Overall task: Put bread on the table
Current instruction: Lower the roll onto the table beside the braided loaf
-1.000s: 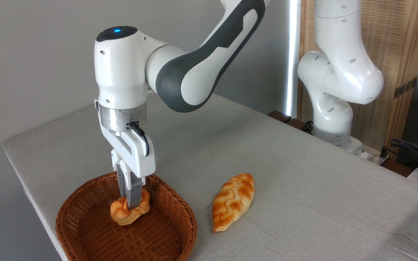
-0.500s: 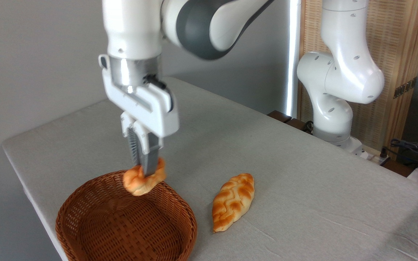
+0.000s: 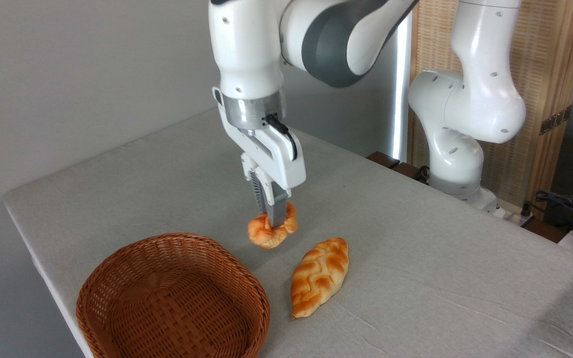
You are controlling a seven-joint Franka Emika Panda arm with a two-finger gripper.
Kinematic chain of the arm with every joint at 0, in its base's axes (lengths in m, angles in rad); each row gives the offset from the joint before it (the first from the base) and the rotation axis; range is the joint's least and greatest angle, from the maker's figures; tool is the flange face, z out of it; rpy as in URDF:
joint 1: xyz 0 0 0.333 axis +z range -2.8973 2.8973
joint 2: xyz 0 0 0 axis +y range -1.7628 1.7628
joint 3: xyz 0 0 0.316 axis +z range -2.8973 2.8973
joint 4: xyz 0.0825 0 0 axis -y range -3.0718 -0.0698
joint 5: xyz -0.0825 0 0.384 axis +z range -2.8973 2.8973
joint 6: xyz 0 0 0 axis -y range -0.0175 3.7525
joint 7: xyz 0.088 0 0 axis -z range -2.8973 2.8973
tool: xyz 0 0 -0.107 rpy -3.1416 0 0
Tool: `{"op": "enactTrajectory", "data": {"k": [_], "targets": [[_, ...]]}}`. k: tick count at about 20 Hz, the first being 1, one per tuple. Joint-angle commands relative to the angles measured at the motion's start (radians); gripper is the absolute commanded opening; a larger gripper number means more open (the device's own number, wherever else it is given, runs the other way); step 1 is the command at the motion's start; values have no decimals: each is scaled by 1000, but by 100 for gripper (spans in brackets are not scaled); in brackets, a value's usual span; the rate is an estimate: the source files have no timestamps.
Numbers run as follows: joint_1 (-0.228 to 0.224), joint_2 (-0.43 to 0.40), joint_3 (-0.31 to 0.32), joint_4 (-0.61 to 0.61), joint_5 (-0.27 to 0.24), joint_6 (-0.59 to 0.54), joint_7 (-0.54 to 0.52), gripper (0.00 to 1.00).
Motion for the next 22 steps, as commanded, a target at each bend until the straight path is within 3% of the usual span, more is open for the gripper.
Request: {"op": "enactTrajectory", "data": {"k": [1, 2, 3, 5, 19, 22], "targets": [[-59, -20, 30, -60, -14, 15, 16, 47], [-59, -18, 30, -60, -16, 17, 12, 69], [-60, -18, 30, -60, -20, 20, 12, 82], [-60, -15, 30, -60, -20, 21, 12, 98], [-60, -14, 30, -31, -20, 23, 6, 100], [-60, -14, 30, 27, -20, 23, -51, 100]]}}
